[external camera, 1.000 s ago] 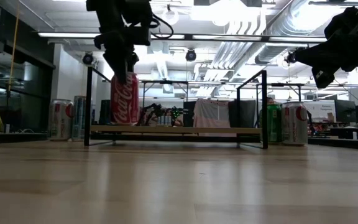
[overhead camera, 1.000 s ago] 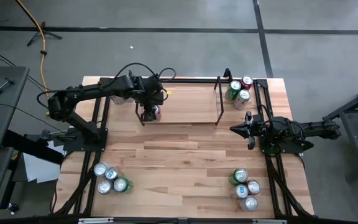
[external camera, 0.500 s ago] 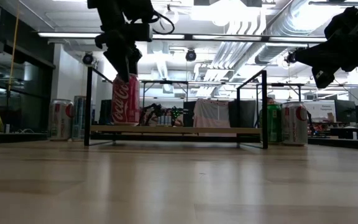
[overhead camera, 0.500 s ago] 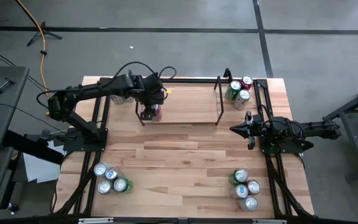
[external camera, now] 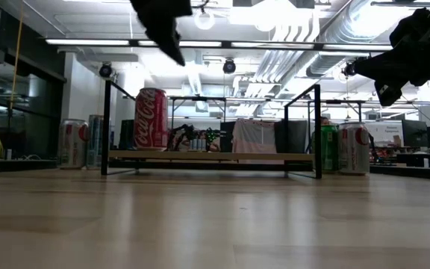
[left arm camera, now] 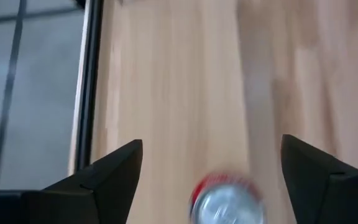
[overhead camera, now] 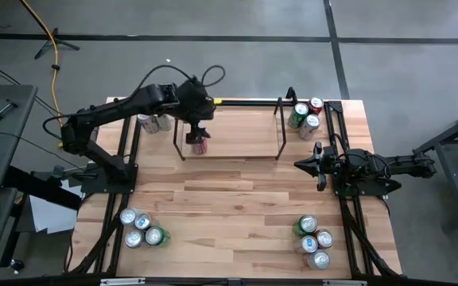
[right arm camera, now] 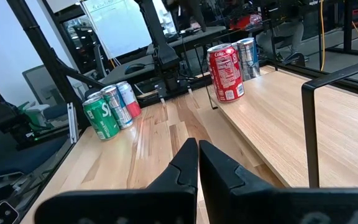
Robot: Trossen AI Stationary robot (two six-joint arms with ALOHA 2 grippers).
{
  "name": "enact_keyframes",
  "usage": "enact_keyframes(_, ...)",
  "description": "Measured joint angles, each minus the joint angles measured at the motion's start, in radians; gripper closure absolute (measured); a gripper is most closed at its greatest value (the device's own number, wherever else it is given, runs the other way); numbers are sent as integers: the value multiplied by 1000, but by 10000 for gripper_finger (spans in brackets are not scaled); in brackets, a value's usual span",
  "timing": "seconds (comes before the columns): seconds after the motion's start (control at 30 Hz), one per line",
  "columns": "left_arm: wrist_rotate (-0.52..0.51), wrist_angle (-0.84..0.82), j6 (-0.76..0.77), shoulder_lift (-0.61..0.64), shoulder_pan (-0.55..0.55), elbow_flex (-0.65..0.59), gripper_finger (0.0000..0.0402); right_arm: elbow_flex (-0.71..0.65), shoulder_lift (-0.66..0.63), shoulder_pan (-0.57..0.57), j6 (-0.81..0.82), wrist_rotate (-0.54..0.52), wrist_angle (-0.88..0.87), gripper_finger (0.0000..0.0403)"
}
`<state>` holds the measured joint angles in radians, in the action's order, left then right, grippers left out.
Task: Place canned beverage on shelf
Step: Put the top left red soda can on the shelf
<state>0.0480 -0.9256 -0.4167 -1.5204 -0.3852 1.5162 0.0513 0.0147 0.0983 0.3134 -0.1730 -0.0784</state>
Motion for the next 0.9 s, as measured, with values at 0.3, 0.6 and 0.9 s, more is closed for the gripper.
enact_keyframes(0.3,-101,37,11,-87,98,-2,340,0,0,0,0,0,0,402)
enact_keyframes(0.6,-192,-126,3,-250,104,39,398,0,0,0,0,0,0,402)
enact_keyframes(0.9,-187,-140,-7,-309,95,74,401,0,0,0,0,0,0,402)
